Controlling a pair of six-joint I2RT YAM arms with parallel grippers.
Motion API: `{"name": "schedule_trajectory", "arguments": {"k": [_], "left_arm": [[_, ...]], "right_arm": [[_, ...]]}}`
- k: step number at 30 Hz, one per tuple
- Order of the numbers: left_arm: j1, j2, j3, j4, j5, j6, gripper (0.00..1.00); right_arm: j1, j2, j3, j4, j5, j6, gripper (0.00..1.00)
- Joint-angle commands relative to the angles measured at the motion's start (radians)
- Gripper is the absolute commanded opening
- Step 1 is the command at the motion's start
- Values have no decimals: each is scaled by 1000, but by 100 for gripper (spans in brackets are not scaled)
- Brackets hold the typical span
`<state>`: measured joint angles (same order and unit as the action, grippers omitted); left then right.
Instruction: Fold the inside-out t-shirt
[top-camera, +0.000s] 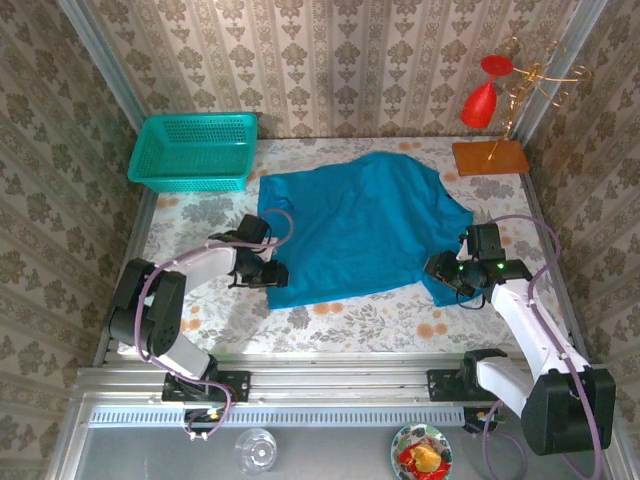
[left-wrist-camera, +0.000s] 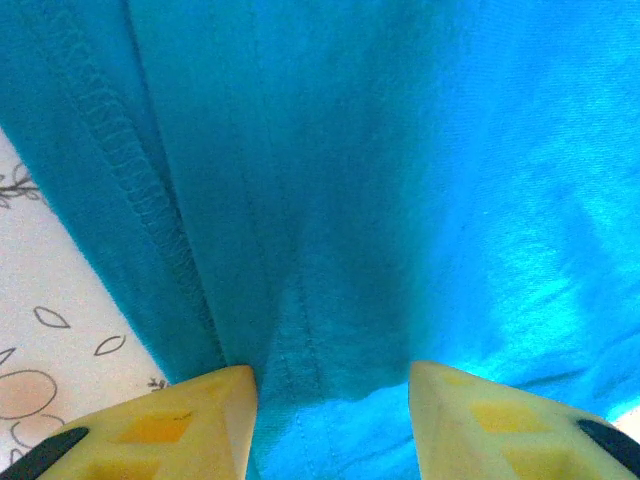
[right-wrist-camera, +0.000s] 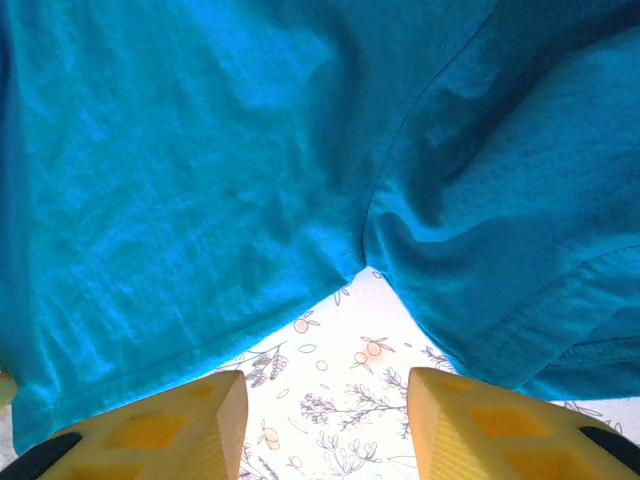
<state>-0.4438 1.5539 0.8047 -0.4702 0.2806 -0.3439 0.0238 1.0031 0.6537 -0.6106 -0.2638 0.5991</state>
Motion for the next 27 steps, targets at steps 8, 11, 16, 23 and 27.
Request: {"name": "schedule_trajectory", "arguments": {"k": [8, 11, 16, 23, 27], "left_arm": [[-34, -146, -74, -113, -77, -45, 48], [-36, -171, -95, -123, -47, -59, 48], [-36, -199, -146, -88, 0, -87, 48], [-36, -197, -167, -37, 16, -92, 46], [-32, -176, -167, 2, 49, -100, 37]], "right_arm": [[13, -46, 9, -61, -6, 12, 47], [20, -47, 10, -64, -13, 21, 47], [31, -52, 22, -71, -3, 27, 47], [38, -61, 41, -90, 0, 25, 47], [39, -70, 41, -93, 1, 29, 48]]}}
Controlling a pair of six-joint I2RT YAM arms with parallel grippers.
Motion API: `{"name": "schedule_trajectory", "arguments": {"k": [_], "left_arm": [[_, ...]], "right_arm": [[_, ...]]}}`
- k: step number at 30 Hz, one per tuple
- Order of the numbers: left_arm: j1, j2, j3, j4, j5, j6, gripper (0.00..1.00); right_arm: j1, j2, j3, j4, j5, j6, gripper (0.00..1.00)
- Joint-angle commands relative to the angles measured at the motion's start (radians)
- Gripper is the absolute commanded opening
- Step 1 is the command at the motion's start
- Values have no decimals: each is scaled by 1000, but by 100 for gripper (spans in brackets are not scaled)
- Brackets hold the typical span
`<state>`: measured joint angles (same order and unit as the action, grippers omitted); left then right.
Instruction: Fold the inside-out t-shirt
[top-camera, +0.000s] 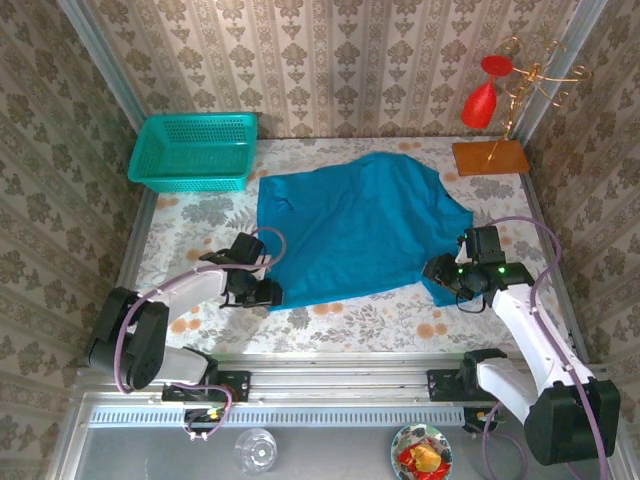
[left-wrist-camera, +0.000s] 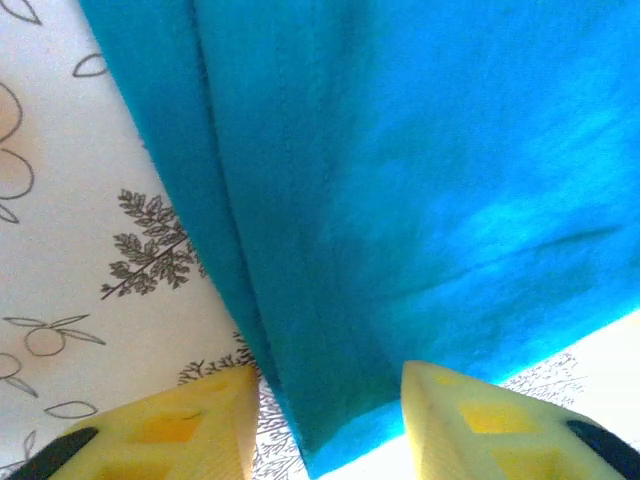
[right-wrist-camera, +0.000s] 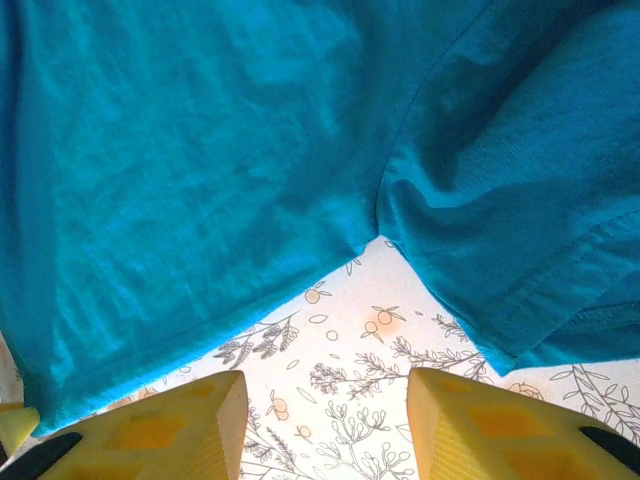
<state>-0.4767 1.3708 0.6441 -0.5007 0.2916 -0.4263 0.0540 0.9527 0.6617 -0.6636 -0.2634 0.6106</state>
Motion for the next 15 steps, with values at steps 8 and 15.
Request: {"name": "schedule_trajectory", "arguments": {"k": [8, 15], "left_arm": [[1, -12, 11, 21, 31, -5, 24], [6, 6, 12, 57, 64, -5, 16]], "right_arm": [[13, -6, 41, -50, -5, 11, 48], [17, 1, 41, -42, -7, 15, 48]]}}
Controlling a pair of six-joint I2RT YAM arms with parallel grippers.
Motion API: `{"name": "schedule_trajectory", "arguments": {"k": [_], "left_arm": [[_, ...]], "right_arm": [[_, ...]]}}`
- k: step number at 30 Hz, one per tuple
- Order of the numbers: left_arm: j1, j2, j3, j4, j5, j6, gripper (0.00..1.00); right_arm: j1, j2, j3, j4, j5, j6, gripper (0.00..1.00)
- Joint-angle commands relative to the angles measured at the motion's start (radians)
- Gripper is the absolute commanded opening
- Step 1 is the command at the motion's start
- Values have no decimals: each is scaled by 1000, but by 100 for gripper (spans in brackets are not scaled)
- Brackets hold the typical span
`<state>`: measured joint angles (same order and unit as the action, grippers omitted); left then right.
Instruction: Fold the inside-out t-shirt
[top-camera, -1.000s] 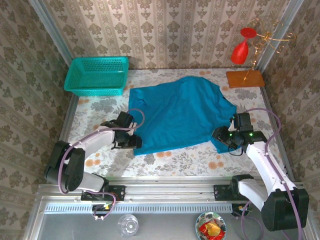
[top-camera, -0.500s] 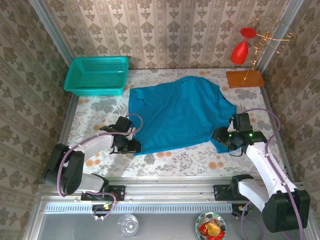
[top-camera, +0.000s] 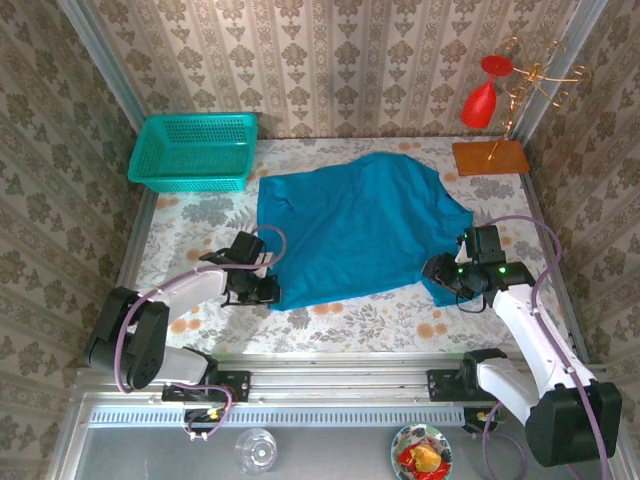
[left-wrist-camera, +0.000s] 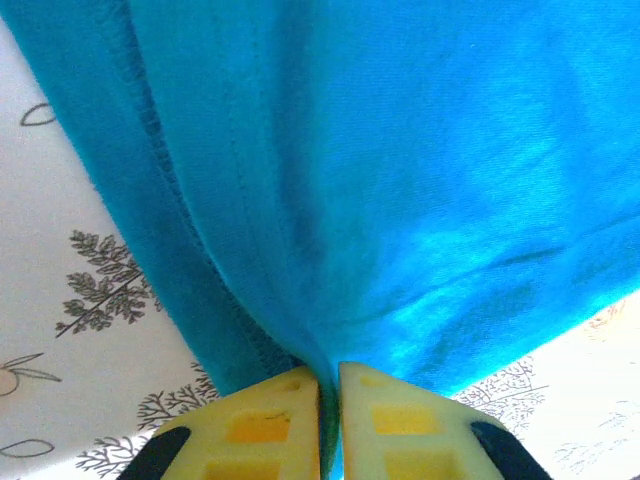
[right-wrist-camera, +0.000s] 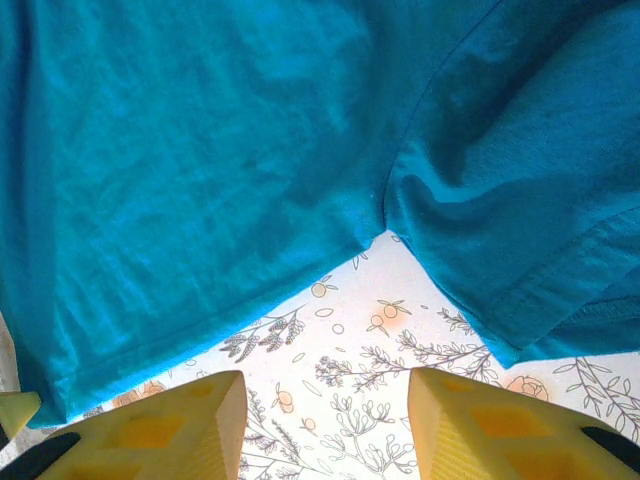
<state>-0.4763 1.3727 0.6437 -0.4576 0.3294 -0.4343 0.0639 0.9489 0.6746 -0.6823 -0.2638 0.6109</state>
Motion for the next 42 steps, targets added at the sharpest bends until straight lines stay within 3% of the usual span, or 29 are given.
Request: {"name": "schedule_trajectory", "arguments": {"k": [1, 4, 8, 13, 17, 22, 27, 33, 39, 42], "left_arm": [[5, 13, 13, 18, 28, 4, 19], [7, 37, 16, 21, 38, 7, 25], [6, 41, 12, 27, 77, 12, 24], [14, 22, 6, 12, 104, 50, 9], [107, -33, 16, -38, 53, 85, 0], [300, -114, 32, -34, 67, 90, 0], [435, -107, 50, -17, 101, 99, 0], [495, -99, 43, 20, 134, 88, 0], [507, -104, 40, 30, 132, 82, 0], [509, -104, 42, 36, 135, 78, 0]], "right_arm": [[7, 8, 29, -23, -6, 13, 48], [7, 13, 33, -25, -6, 10, 48], [8, 17, 34, -23, -3, 10, 48], [8, 28, 32, -18, 12, 4, 48], [7, 47, 51, -48, 72, -25, 48], [1, 101, 92, -101, 181, -71, 53], [-19, 145, 83, -86, 260, -94, 56], [-42, 202, 19, -27, 239, -72, 55], [-42, 261, -50, 23, 214, -12, 42], [-34, 244, -84, 30, 184, 36, 19]]}}
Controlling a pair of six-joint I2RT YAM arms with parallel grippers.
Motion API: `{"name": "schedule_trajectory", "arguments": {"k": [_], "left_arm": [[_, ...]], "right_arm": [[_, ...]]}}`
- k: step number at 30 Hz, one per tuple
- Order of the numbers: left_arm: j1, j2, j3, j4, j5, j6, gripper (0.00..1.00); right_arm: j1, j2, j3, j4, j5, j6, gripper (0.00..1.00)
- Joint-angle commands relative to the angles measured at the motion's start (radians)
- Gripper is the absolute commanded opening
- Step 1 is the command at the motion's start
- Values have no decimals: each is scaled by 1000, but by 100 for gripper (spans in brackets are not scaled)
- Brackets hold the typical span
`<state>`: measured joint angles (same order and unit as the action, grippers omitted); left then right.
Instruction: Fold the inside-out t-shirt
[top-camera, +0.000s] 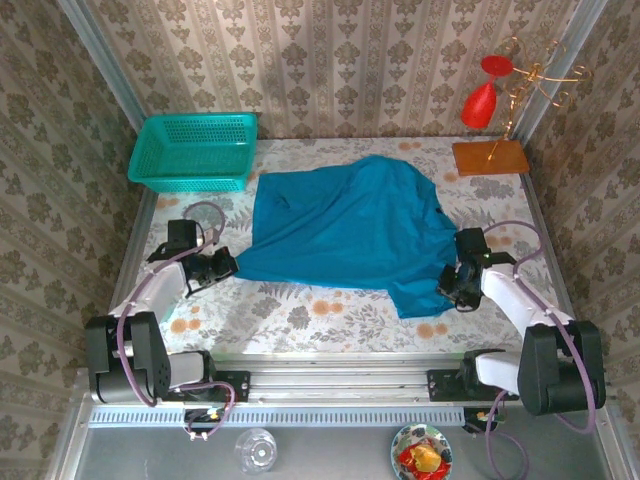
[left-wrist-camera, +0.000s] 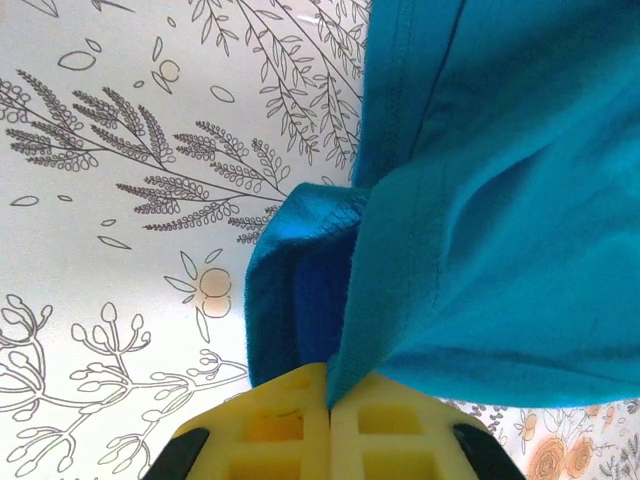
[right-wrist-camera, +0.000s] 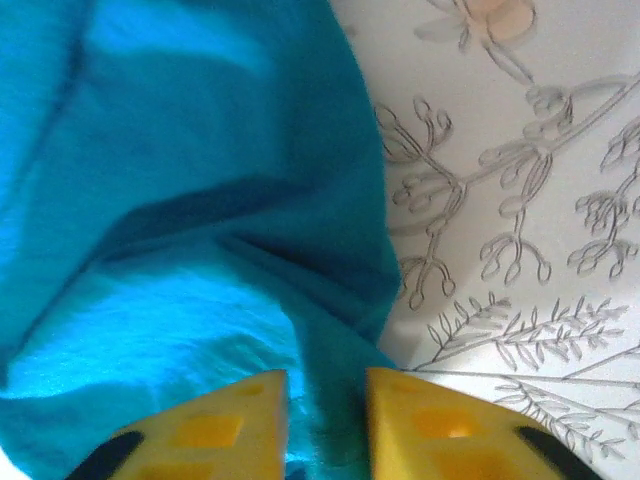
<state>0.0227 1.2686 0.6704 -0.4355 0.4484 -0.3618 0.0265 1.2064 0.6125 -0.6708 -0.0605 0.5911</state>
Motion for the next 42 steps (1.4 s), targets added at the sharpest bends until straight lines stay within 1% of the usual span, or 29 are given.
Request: {"name": "schedule_trajectory", "arguments": {"k": [1, 2, 3, 5, 8, 12, 13, 14, 15, 16, 19, 21, 23, 25, 28, 30, 32, 35, 39, 42], "left_arm": [[10, 0, 17, 17, 19, 3, 0], [10, -1, 18, 16, 22, 4, 0], [10, 0, 20, 14, 21, 5, 0], [10, -2, 18, 14, 19, 6, 0], [10, -3, 15, 17, 19, 3, 0], [10, -3, 16, 20, 18, -1, 0], [10, -4, 15, 22, 18, -2, 0], [10, -3, 15, 24, 19, -5, 0], [10, -3, 16, 24, 21, -6, 0], [10, -2, 18, 21, 22, -4, 0], [10, -3, 18, 14, 20, 0, 0], [10, -6, 16, 16, 19, -1, 0], [10, -6, 14, 19, 21, -2, 0], [10, -5, 14, 20, 21, -1, 0], [10, -3, 14, 20, 23, -2, 0], [11, 0, 12, 21, 26, -2, 0], [10, 0, 12, 23, 27, -1, 0], [10, 0, 11, 21, 27, -2, 0], [10, -2, 10, 18, 25, -2, 0], [10, -4, 12, 16, 21, 0, 0]], "right_arm": [[15, -28, -30, 18, -26, 66, 8], [27, -44, -30, 7, -25, 71, 1], [46, -62, -24, -12, -14, 75, 0], [81, -93, -12, -48, -5, 82, 0], [133, -107, -10, -69, -38, 107, 0], [230, -48, 6, -69, -73, 122, 0], [245, -18, 17, -64, -103, 120, 8], [253, 0, 25, -60, -131, 118, 21], [263, 7, 38, -64, -144, 120, 32], [269, -3, 52, -74, -140, 124, 37], [268, -88, 85, -111, -88, 148, 46], [266, -150, 105, -142, -25, 162, 52], [260, -195, 116, -171, 46, 176, 55], [242, -226, 124, -213, 141, 214, 55], [196, -225, 117, -236, 180, 209, 53], [170, -215, 92, -218, 154, 198, 49], [147, -200, 52, -182, 100, 194, 44], [125, -173, -2, -139, 17, 205, 40], [125, -141, -54, -99, -47, 226, 38], [125, -125, -81, -79, -65, 243, 37]]}}
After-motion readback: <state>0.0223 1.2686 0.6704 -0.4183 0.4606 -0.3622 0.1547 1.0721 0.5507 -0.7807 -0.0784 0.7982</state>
